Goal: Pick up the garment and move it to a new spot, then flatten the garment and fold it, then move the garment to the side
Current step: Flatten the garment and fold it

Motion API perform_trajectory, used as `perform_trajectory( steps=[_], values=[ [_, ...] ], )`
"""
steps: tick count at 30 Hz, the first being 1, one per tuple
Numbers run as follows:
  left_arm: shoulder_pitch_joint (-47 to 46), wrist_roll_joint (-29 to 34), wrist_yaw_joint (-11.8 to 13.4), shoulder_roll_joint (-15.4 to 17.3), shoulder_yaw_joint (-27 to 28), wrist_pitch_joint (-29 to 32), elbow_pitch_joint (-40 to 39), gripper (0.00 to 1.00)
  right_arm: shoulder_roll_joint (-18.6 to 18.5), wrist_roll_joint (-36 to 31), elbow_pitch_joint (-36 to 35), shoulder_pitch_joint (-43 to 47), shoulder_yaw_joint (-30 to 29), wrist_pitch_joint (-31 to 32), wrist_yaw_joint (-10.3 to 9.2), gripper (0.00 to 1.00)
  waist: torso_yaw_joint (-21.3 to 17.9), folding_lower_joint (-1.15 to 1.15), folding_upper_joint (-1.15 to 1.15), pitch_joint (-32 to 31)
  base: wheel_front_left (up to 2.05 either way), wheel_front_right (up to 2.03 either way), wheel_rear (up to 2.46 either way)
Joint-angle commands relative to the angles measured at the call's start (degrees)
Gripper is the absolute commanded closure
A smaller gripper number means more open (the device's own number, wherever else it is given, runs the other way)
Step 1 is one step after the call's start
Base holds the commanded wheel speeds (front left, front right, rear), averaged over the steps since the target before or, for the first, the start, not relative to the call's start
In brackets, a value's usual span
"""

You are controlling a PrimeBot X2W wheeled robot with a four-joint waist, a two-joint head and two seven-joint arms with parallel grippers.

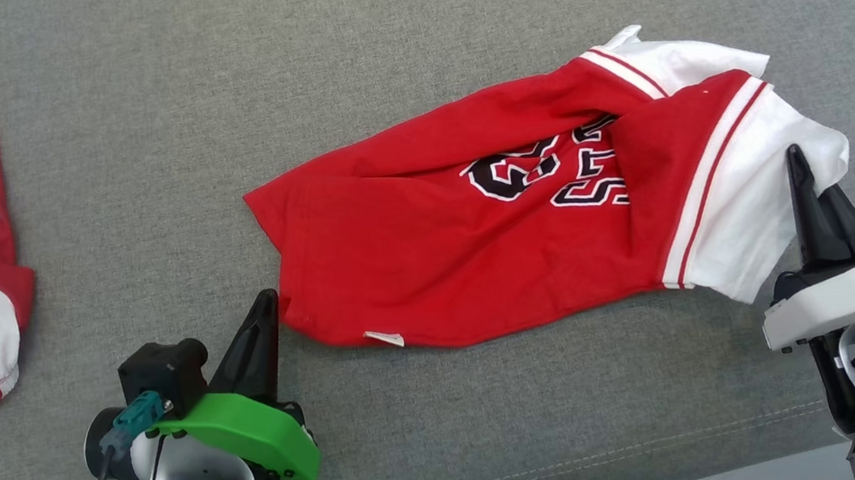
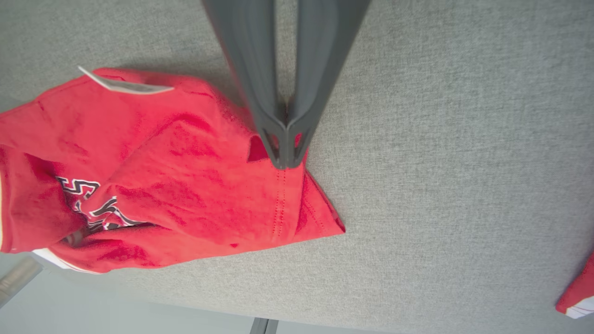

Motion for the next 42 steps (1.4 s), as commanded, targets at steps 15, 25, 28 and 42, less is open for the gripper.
perform_trajectory(
  steps=[15, 25, 28, 42],
  values=[
    [2.7, 0.2, 3.9, 0.7, 2.4, -1.5, -7.0, 0.00, -0.1, 1.9, -1.9, 0.6, 0.3, 1.7, -0.08, 1.00, 0.7, 0.00, 0.00, -0.7, 0.00, 0.00, 0.00],
    [2.8, 1.6, 7.7, -2.7, 5.6, -11.7, -4.9, 0.00, -0.1, 2.4, 0.6, 1.1, 1.5, 1.6, -0.08, 1.00, 1.4, 0.00, 0.00, -1.4, 0.00, 0.00, 0.00],
    [3.0, 1.7, 7.9, -3.4, 6.2, -13.8, -4.0, 0.00, -0.1, 2.5, 1.0, 1.4, 1.6, 1.6, -0.08, 1.00, 1.5, 0.00, 0.00, -1.7, 0.00, 0.00, 0.00],
    [4.3, 14.0, 2.8, -8.1, 14.1, -17.3, -5.8, 0.00, -0.1, 3.5, 3.5, 4.0, 1.9, 1.9, -0.08, 1.00, 3.1, 0.00, 0.00, -6.0, 0.00, 0.00, 0.00]
  ],
)
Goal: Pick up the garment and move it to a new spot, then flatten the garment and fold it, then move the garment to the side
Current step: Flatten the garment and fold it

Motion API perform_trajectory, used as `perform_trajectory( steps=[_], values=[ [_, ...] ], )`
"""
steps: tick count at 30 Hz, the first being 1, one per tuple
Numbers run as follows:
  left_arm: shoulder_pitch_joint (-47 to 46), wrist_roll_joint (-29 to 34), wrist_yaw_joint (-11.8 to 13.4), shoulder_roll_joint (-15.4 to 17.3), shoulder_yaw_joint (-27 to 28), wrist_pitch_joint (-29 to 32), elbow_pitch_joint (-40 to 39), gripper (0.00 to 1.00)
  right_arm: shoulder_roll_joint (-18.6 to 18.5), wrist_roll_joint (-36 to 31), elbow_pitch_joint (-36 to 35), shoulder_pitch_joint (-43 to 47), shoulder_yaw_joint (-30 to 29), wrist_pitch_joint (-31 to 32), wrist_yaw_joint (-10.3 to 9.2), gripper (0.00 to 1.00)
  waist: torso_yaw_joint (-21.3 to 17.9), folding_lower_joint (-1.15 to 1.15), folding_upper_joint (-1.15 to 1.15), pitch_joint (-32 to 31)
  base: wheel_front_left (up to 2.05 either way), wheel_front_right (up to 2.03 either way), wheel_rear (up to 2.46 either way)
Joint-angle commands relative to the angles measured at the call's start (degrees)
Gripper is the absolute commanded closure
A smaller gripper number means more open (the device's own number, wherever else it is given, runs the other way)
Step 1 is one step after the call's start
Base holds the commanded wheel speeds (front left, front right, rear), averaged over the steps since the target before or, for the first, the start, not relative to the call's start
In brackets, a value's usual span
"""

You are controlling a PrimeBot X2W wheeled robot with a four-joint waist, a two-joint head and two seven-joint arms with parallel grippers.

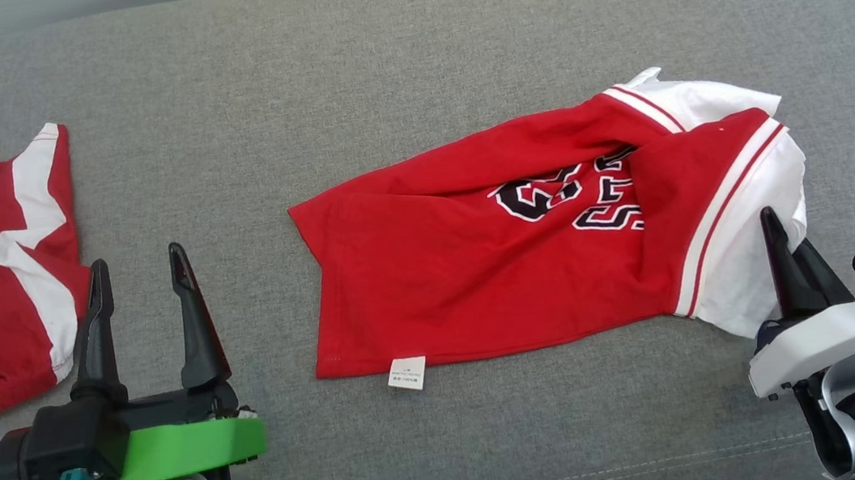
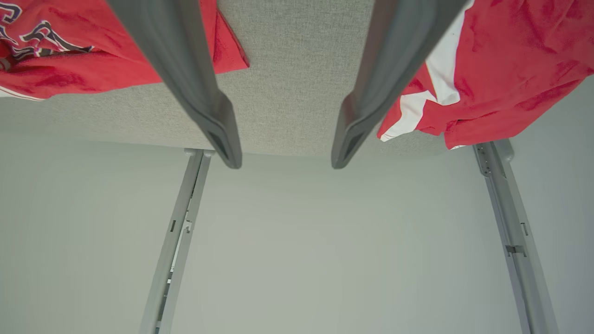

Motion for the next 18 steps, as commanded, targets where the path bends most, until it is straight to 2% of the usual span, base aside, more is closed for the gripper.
perform_trajectory(
  steps=[1, 4, 9, 18],
  values=[
    [0.3, 1.7, -0.7, -0.3, 0.7, -0.1, 0.0, 0.00, -0.1, 0.5, 0.3, 0.7, 0.1, 0.0, -0.08, 1.00, 0.3, 0.00, 0.00, -0.7, 0.00, 0.00, 0.00],
    [0.7, 4.0, -2.0, -0.8, 1.8, -0.1, 0.8, 0.00, -0.1, 0.6, 0.8, 1.0, 0.3, 0.1, -0.08, 1.00, 0.4, 0.00, 0.00, -1.5, 0.00, 0.00, 0.00],
    [2.4, 4.4, -4.1, -2.3, 2.0, -0.1, 4.3, 0.00, -0.1, 0.6, 1.1, 1.1, 0.7, 0.3, -0.08, 1.00, 0.2, 0.00, 0.00, -2.3, 0.00, 0.00, 0.00],
    [1.4, 5.5, -5.7, -3.6, 3.1, -0.2, 6.1, 0.00, -0.1, 0.4, 0.9, 1.1, 0.7, 0.5, -0.08, 1.00, 0.8, 0.00, 0.00, -2.2, 0.00, 0.00, 0.00]
  ],
)
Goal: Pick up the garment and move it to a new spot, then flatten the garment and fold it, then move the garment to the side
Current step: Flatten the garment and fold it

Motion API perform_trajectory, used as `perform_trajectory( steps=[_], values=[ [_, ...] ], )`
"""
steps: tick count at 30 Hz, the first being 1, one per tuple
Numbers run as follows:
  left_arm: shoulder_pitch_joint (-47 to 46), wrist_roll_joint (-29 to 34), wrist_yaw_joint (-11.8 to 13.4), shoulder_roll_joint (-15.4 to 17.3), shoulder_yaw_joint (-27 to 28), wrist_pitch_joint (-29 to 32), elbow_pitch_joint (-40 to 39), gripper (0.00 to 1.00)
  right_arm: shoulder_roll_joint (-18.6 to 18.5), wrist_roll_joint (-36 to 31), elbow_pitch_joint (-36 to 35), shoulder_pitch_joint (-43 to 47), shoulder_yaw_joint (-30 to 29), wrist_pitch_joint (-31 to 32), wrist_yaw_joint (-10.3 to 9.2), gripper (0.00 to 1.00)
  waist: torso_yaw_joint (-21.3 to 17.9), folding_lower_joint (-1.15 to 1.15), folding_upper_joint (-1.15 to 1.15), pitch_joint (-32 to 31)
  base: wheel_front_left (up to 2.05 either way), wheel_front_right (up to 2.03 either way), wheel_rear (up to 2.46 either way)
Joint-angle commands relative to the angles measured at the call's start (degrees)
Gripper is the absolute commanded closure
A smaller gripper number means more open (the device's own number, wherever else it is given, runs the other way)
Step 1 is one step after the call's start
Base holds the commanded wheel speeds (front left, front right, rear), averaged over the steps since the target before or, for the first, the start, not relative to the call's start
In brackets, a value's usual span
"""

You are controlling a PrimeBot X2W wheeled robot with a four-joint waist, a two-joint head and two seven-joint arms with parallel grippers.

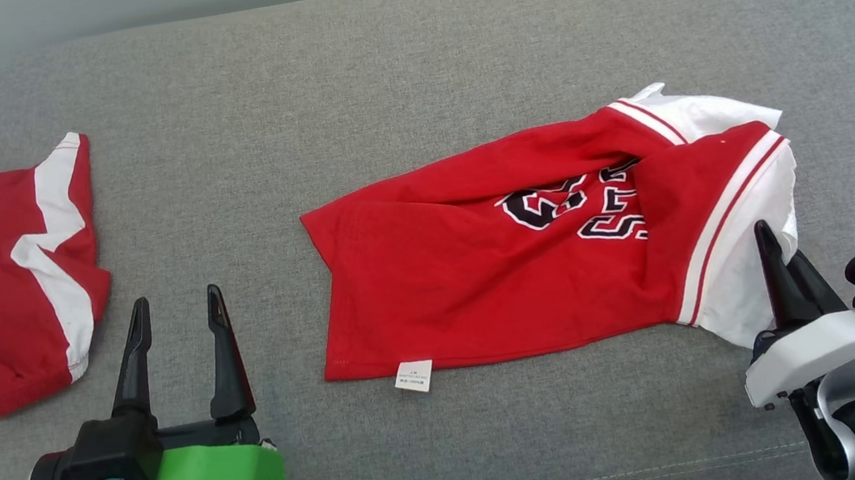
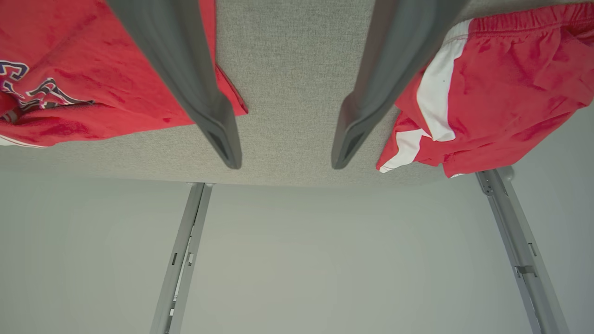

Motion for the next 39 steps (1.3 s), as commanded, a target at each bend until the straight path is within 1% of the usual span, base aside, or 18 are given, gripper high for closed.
perform_trajectory(
  steps=[1, 4, 6, 8, 10, 11, 14, 17, 20, 23, 29, 31, 33, 34, 35, 39],
  values=[
    [-1.0, 0.5, -0.3, -0.3, 0.3, -0.2, 0.1, 0.00, -0.1, 0.0, -0.2, 0.3, 0.1, 0.1, -0.08, 1.00, 0.0, 0.00, 0.00, 0.1, 0.00, 0.00, 0.00],
    [-1.1, 1.0, -0.7, -0.5, 0.2, -0.2, 0.3, 0.00, -0.1, -0.2, -0.2, 0.0, 0.0, 0.1, -0.08, 1.00, 0.1, 0.00, 0.00, 0.2, 0.00, 0.00, 0.00],
    [-1.3, 0.7, -1.6, -0.6, -0.7, -0.2, 1.1, 0.00, -0.1, -0.2, -0.2, -0.2, -0.1, 0.2, -0.08, 1.00, 0.2, 0.00, 0.00, 0.3, 0.00, 0.00, 0.00],
    [-1.8, 0.3, -2.8, -0.5, -2.0, 1.3, 2.1, 0.00, -0.1, -0.1, -0.2, -0.1, -0.1, 0.3, -0.08, 1.00, 0.2, 0.00, 0.00, 0.4, 0.00, 0.00, 0.00],
    [-2.4, -0.7, -4.3, -0.5, -3.5, 4.9, 3.0, 0.00, -0.1, -0.1, -0.3, -0.3, 0.0, 0.4, -0.08, 1.00, 0.1, 0.00, 0.00, 0.7, 0.00, 0.00, 0.00],
    [-2.4, -0.7, -4.3, -0.5, -3.5, 4.9, 3.0, 0.00, -0.1, -0.1, -0.3, -0.3, 0.0, 0.4, -0.08, 1.00, 0.1, 0.00, 0.00, 0.7, 0.00, 0.00, 0.00],
    [-3.0, -2.6, -6.2, -0.5, -5.9, 10.9, 3.9, 0.00, -0.1, 0.0, -0.4, -0.7, 0.4, 0.4, -0.08, 1.00, -0.3, 0.00, 0.00, 1.5, 0.00, 0.00, 0.00],
    [-3.2, -4.5, -7.1, -0.4, -7.9, 15.8, 5.4, 0.00, -0.1, 0.2, -0.4, -1.1, 0.9, 0.3, -0.08, 1.00, -0.8, 0.00, 0.00, 2.5, 0.00, 0.00, 0.00],
    [-3.3, -6.4, -7.5, -0.5, -8.8, 19.7, 7.5, 0.00, -0.1, 0.6, -0.3, -1.6, 1.4, 0.0, -0.08, 1.00, -1.4, 0.00, 0.00, 3.7, 0.00, 0.00, 0.00],
    [-4.0, -7.6, -7.4, -0.4, -8.6, 21.8, 9.9, 0.00, -0.1, 0.8, 0.0, -2.1, 1.8, -0.4, -0.08, 1.00, -2.0, 0.00, 0.00, 4.8, 0.00, 0.00, 0.00],
    [-5.6, -8.5, -7.3, 0.1, -8.2, 21.9, 13.7, 0.00, -0.1, 1.0, 0.6, -2.7, 1.9, -1.0, -0.08, 1.00, -2.5, 0.00, 0.00, 6.3, 0.00, 0.00, 0.00],
    [-5.8, -9.0, -7.5, 0.1, -8.5, 22.8, 15.2, 0.00, -0.1, 1.0, 0.9, -2.8, 1.9, -1.0, -0.08, 1.00, -2.6, 0.00, 0.00, 6.4, 0.00, 0.00, 0.00],
    [-5.7, -10.0, -7.9, -0.1, -8.9, 23.3, 15.7, 0.41, -0.1, 0.9, 1.0, -3.0, 1.8, -1.2, -0.08, 1.00, -2.7, 0.00, 0.00, 6.5, 0.00, 0.00, 0.00],
    [-5.8, -10.3, -8.1, 0.0, -9.2, 23.2, 15.7, 0.69, -0.1, 0.9, 1.1, -3.1, 1.8, -1.2, -0.08, 1.00, -2.7, 0.00, 0.00, 6.5, 0.00, 0.00, 0.00],
    [-5.8, -10.6, -8.2, 0.0, -9.5, 23.1, 15.6, 1.00, -0.1, 0.8, 1.2, -3.1, 1.7, -1.3, -0.08, 1.00, -2.7, 0.00, 0.00, 6.5, 0.00, 0.00, 0.00],
    [-5.6, -11.6, -8.4, 0.3, -9.9, 21.9, 13.5, 1.00, -0.1, 1.2, 0.9, -3.4, 1.0, -2.2, -0.08, 1.00, -2.5, 0.00, 0.00, 6.2, 0.00, 0.00, 0.00]
  ],
)
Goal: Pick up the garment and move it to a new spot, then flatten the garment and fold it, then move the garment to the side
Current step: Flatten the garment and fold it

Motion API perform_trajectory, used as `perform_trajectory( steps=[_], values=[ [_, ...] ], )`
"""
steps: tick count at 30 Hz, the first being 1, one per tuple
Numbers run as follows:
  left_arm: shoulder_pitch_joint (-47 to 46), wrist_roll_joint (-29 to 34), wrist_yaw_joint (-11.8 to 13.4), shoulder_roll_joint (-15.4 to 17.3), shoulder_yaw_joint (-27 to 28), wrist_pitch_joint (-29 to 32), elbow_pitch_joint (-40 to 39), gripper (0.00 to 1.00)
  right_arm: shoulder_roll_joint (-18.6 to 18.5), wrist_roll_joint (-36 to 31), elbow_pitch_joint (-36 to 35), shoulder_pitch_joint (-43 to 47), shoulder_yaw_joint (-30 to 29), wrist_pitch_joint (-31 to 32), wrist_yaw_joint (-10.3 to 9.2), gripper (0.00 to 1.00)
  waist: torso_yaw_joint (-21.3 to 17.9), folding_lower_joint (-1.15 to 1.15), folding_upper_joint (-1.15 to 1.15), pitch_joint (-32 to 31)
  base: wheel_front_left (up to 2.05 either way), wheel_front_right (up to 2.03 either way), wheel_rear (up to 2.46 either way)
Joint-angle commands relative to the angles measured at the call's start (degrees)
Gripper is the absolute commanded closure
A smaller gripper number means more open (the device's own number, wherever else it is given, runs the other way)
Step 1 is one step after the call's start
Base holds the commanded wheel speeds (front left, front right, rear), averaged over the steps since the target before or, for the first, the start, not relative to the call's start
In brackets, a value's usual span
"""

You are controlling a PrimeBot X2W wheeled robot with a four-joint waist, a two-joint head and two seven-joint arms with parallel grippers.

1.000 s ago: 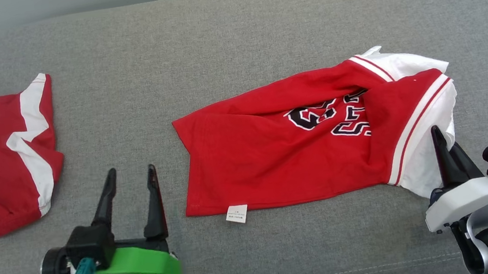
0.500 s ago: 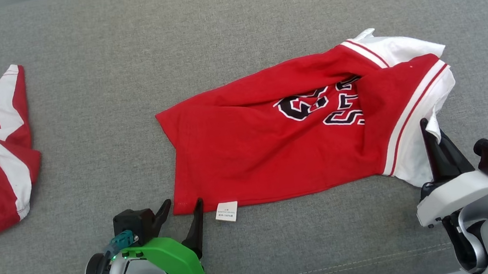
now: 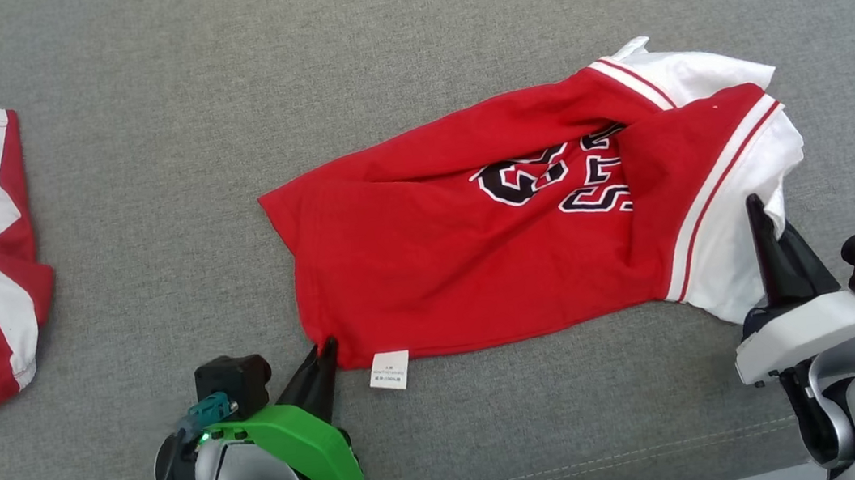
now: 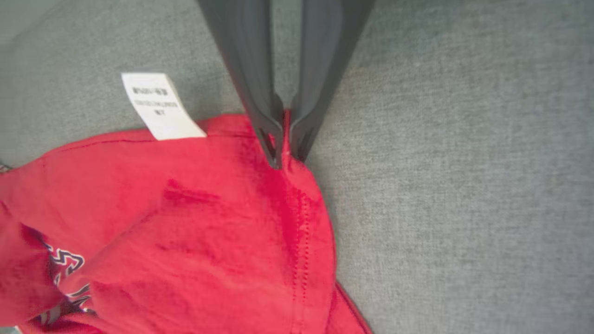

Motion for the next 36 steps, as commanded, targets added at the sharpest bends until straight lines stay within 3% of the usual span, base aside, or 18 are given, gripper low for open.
perform_trajectory(
  steps=[1, 8, 18, 27, 36],
  values=[
    [0.2, -0.6, -0.2, 0.5, 0.3, -1.3, -1.6, 1.00, -0.1, 0.3, -0.6, -0.7, -0.5, -1.0, -0.08, 1.00, 0.1, 0.00, 0.00, -0.3, 0.00, 0.00, 0.00],
    [-0.6, 0.6, 2.0, 2.4, 2.9, -5.1, -12.9, 1.00, -0.1, -0.4, -4.4, -2.1, -1.5, -3.4, -0.08, 1.00, 0.4, 0.00, 0.00, -1.6, 0.00, 0.00, 0.00],
    [-11.1, 2.9, 2.3, 7.0, 6.3, -4.2, -27.5, 1.00, -3.2, -2.2, -13.4, -12.8, 0.7, -2.0, -0.07, 1.00, -0.5, 0.00, 0.00, -3.9, 0.00, 0.00, 0.00],
    [-29.9, 4.9, 2.4, 9.3, 8.1, -1.4, -29.5, 1.00, -7.6, -0.7, -16.5, -31.2, 4.6, 0.5, -0.08, 1.00, -1.5, 0.00, 0.00, -5.6, 0.00, 0.00, 0.00],
    [-38.6, 3.3, 2.1, 9.6, 6.9, 5.1, -27.5, 1.00, -9.7, 2.0, -14.9, -41.5, 7.6, 5.1, -0.08, 1.00, -1.3, 0.00, 0.00, -5.7, 0.00, 0.00, 0.00]
  ],
)
